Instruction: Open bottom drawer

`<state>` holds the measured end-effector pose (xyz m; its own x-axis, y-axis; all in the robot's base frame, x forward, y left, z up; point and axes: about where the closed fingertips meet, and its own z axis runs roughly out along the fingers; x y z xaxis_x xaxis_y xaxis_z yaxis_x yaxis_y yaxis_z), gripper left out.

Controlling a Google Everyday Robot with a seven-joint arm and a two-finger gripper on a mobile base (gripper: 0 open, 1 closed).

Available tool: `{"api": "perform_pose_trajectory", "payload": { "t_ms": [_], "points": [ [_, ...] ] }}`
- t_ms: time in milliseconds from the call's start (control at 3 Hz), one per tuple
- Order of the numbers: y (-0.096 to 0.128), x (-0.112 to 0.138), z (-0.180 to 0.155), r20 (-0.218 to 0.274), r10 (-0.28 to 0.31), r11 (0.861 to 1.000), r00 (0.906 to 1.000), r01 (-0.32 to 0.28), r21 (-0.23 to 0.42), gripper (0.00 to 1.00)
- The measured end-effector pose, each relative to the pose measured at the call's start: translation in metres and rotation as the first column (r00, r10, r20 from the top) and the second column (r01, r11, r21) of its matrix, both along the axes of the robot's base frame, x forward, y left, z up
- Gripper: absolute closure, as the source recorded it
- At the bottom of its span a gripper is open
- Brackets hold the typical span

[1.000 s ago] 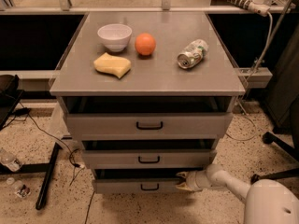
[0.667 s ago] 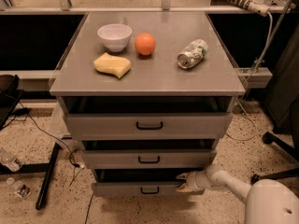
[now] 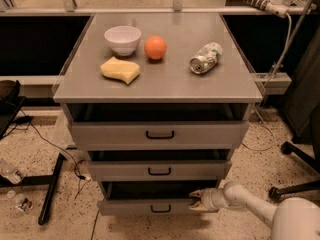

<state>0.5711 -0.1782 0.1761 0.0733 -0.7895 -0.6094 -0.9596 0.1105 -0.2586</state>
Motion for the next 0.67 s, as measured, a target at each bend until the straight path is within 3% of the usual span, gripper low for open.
{"api": "perform_pose_trajectory", "payload": {
  "t_ms": [667],
  "points": [
    [-0.006, -0.014, -0.006, -0.015, 0.003, 1.000, 0.9999, -0.003, 0.012, 0.34]
  ]
}}
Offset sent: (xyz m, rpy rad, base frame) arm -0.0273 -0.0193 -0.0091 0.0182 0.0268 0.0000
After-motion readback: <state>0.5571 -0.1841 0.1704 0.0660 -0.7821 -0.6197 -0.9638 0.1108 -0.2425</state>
